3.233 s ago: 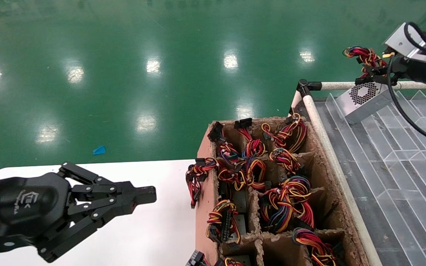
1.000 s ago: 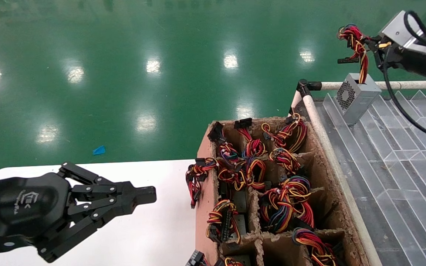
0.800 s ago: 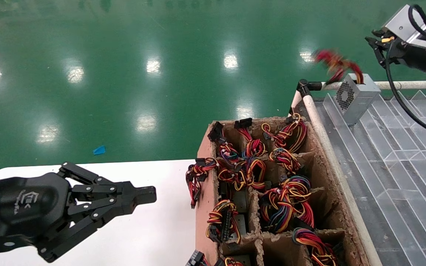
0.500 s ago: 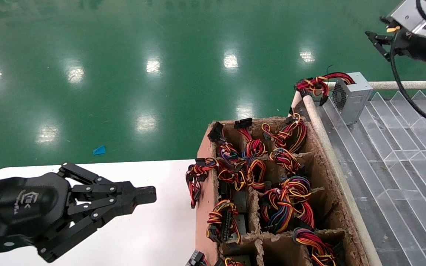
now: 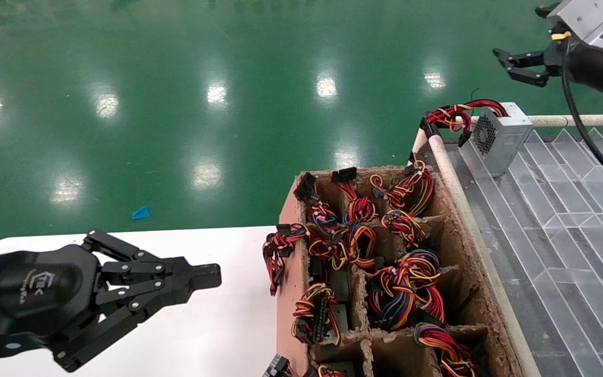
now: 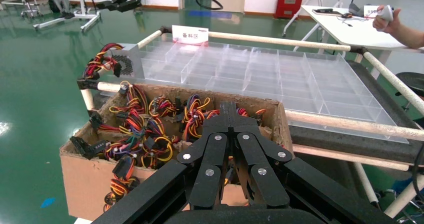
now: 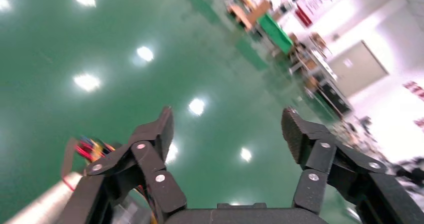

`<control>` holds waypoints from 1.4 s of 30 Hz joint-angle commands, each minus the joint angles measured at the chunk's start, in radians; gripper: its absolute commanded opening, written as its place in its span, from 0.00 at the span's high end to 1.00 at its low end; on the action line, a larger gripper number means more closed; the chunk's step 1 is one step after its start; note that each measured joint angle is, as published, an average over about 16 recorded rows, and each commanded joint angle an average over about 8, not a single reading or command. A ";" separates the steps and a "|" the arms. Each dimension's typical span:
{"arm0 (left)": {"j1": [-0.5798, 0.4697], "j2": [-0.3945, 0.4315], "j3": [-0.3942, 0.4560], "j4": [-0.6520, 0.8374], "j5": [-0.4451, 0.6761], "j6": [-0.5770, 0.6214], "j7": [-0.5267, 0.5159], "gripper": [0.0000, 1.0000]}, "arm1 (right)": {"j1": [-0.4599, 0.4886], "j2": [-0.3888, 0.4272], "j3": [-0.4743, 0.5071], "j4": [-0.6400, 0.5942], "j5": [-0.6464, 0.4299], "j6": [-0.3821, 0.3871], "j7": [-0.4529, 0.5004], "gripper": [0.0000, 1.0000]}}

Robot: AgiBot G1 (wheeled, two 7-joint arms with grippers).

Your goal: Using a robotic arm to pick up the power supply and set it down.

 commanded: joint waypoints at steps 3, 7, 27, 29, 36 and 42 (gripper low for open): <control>0.000 0.000 0.000 0.000 0.000 0.000 0.000 0.74 | -0.057 0.024 0.013 0.083 0.035 -0.053 0.066 0.00; 0.000 0.000 0.000 0.000 0.000 0.000 0.000 0.24 | -0.115 0.049 0.027 0.168 0.070 -0.108 0.134 0.00; 0.000 0.000 0.000 0.000 0.000 0.000 0.000 0.00 | -0.403 0.171 0.093 0.588 0.244 -0.377 0.469 0.00; 0.000 0.000 0.000 0.000 0.000 0.000 0.000 0.00 | -0.432 0.183 0.100 0.630 0.261 -0.403 0.502 0.00; 0.000 0.000 0.000 0.000 0.000 0.000 0.000 0.00 | -0.533 0.226 0.123 0.777 0.322 -0.498 0.619 0.00; 0.000 0.000 0.000 0.000 0.000 0.000 0.000 0.00 | -0.619 0.263 0.143 0.903 0.374 -0.578 0.720 0.00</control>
